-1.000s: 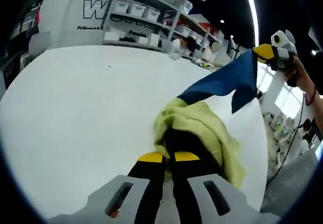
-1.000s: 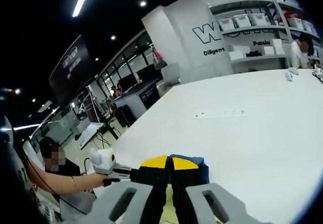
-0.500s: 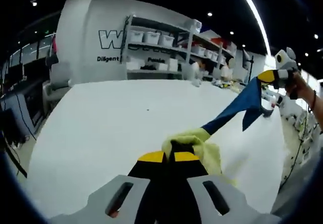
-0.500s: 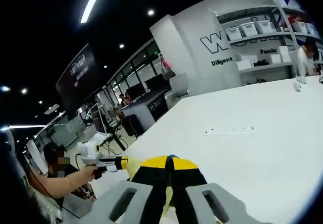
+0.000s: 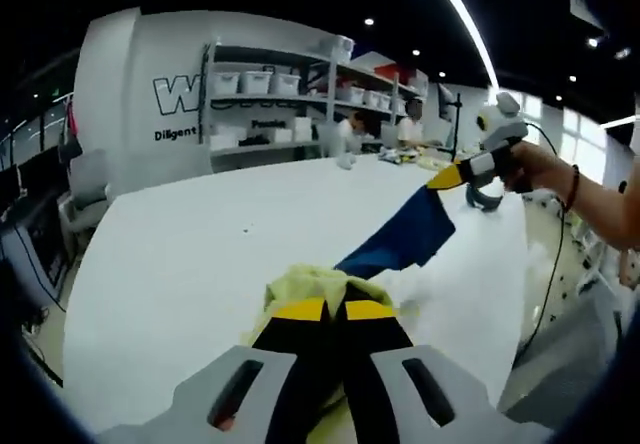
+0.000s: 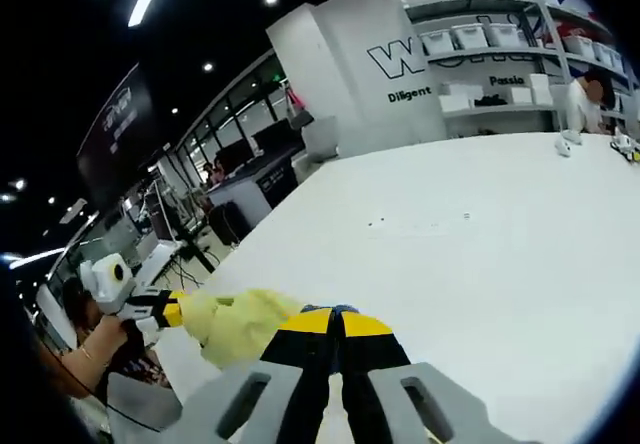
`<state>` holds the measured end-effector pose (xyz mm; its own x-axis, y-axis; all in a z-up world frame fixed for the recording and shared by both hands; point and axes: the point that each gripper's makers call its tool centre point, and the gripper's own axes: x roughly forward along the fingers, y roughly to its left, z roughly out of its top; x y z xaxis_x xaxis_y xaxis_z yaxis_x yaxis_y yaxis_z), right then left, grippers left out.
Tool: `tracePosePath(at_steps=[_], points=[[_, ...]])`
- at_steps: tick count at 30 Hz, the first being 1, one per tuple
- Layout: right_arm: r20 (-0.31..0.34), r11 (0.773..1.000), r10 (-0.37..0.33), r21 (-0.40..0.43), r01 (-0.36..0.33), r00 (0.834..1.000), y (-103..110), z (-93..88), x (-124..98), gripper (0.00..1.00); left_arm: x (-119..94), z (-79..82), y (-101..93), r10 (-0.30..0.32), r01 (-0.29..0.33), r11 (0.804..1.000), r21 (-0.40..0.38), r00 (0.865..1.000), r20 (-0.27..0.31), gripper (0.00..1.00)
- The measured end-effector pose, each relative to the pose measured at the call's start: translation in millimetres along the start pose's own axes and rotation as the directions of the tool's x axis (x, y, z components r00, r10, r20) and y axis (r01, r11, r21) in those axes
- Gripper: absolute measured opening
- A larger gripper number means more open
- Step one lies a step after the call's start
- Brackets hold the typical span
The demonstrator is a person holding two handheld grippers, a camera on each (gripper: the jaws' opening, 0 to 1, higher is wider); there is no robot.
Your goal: Fold the garment on the visible template until the final outline fits inside the template.
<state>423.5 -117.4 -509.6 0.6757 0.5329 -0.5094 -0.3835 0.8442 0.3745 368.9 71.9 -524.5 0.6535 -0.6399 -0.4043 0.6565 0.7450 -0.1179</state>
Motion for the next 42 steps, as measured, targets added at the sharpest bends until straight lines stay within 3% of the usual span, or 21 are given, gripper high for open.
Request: tracePosePath(at_steps=[1,5,7,8,13,22,27,28,31,33,35,40,42], points=[[-0.029,0.999,-0.025,0.02,0.026,0.999,-6.6,-9.1,1.1,0.0,5.4,-6.8,-19.6,-0.066,0.066,0.998,0.018,0.998,-0.016,0.11],[-0.1,0.995,-0.077,0.05,0.082,0.992,-21.2,-33.6,4.5,0.0,21.2,-30.5,-56.3,-0.144,0.144,0.99,-0.004,0.987,-0.077,0.11],[-0.12,0.993,-0.084,0.07,0.093,0.989,-26.5,-45.1,7.3,0.0,29.1,-42.6,-74.0,-0.183,0.187,0.982,0.027,0.977,-0.106,0.11],[-0.14,0.991,-0.087,0.085,0.1,0.986,-28.5,-53.2,7.6,0.0,33.5,-47.6,-81.1,-0.192,0.193,0.981,0.0,0.975,-0.113,0.11],[-0.17,0.989,-0.099,0.095,0.116,0.98,-33.4,-74.5,8.7,0.0,47.2,-58.2,-93.1,-0.231,0.221,0.97,-0.103,0.967,-0.103,0.11],[-0.225,0.982,-0.168,0.048,0.183,0.96,-45.5,-99.6,9.6,0.0,58.9,-86.9,-113.7,-0.236,0.217,0.968,-0.129,0.96,-0.154,0.11],[-0.207,0.986,-0.145,0.056,0.16,0.968,-36.8,-96.3,9.7,0.0,52.1,-80.3,-111.2,-0.21,0.195,0.973,-0.125,0.97,-0.122,0.14],[-0.198,0.987,-0.143,0.042,0.154,0.97,-33.1,-93.2,10.1,0.05,47.1,-72.9,-110.2,-0.209,0.199,0.974,-0.104,0.973,-0.098,0.15],[-0.187,0.991,-0.13,0.017,0.135,0.974,-23.1,-86.8,13.1,0.23,34.3,-63.8,-102.6,-0.194,0.184,0.977,-0.112,0.977,-0.086,0.28],[-0.178,0.994,-0.107,0.003,0.109,0.978,-12.7,-82.7,16.0,0.27,28.1,-56.5,-93.2,-0.156,0.143,0.976,-0.162,0.986,-0.066,0.45],[-0.175,0.997,-0.078,-0.01,0.078,0.981,-0.5,-79.4,20.2,0.31,17.1,-49.2,-84.8,-0.154,0.143,0.976,-0.167,0.986,-0.059,0.55],[-0.19,0.997,-0.023,-0.071,0.01,0.981,28.2,-78.2,37.8,0.39,-2.2,-38.5,-41.1,-0.035,0.029,0.986,-0.167,0.999,-0.032,0.6],[-0.194,0.997,0.002,-0.081,-0.017,0.981,37.8,-77.8,47.6,0.41,-5.5,-45.6,-20.6,0.02,-0.032,0.983,-0.181,0.997,-0.069,0.61]])
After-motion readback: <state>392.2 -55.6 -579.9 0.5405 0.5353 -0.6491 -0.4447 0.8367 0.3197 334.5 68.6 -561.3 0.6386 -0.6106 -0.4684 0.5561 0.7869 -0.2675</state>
